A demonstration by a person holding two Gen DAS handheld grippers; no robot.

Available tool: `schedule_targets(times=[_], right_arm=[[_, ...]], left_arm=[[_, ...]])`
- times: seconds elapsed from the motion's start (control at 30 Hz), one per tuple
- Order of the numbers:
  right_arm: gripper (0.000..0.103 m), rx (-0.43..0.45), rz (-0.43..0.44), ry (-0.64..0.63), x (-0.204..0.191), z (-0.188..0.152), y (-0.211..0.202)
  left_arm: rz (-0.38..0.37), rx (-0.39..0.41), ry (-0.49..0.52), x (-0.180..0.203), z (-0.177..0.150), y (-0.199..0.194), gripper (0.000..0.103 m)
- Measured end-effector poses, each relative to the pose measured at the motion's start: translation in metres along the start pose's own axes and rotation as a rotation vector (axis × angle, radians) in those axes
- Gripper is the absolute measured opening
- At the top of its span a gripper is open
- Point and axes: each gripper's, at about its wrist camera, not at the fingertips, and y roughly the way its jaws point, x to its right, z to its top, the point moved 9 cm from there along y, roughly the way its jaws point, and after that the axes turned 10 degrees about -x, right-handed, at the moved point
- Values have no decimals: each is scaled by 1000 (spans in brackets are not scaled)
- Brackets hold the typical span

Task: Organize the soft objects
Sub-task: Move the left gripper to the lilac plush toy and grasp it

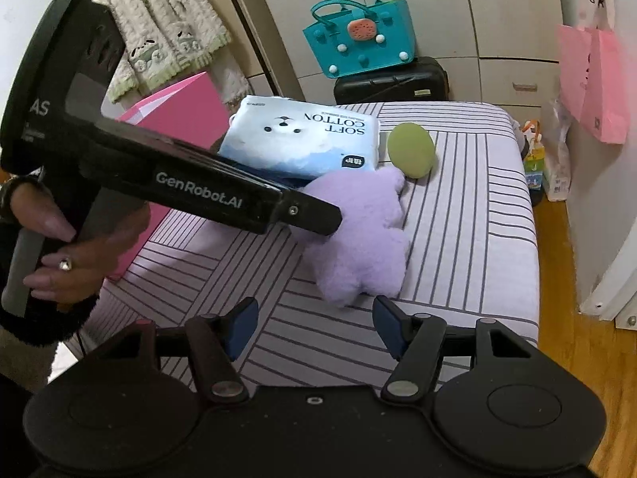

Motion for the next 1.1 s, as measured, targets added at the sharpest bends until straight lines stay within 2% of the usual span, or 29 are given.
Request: schedule_targets(times=[0.07, 0.1, 0.23, 0.4, 0.47, 0.53, 0.63, 0.7, 0.83, 0.93, 1.0, 1.1], right_arm=[[69, 0, 0, 6, 2, 0, 1], [69, 2, 1, 8, 3, 1, 1], [73, 18, -27, 2, 5, 1, -4], [73, 25, -88, -50, 6, 3, -8], [73, 23, -84, -65, 7, 2, -9], [74, 21, -78, -60, 11, 4, -9], [75, 19, -87, -34, 18, 5, -7], [76, 23, -64, 6, 21, 5, -7], [81, 45, -19, 82, 26, 8, -9], [81, 65, -27, 97, 28, 11, -11], [81, 69, -32, 102, 29, 13, -10], [80, 69, -45, 124, 33, 16, -6]], left_arm=[[-9, 6, -8, 0, -3, -2, 54], [-25, 0, -16, 1, -5, -2, 48], [-118, -52, -78, 4, -16, 1, 40], [-223, -77, -123, 14, -27, -6, 40], [-272, -91, -132, 21, -30, -10, 40], [-253, -83, -126, 23, -30, -12, 40], [-93, -5, -98, 14, -22, -15, 42], [-29, 38, -74, 9, -17, -19, 45], [-98, 16, -106, 5, -12, -12, 46], [-106, 12, -90, 8, -10, -4, 44], [-130, 6, -115, 8, -10, 2, 43], [-166, 8, -147, 7, -12, 6, 37]])
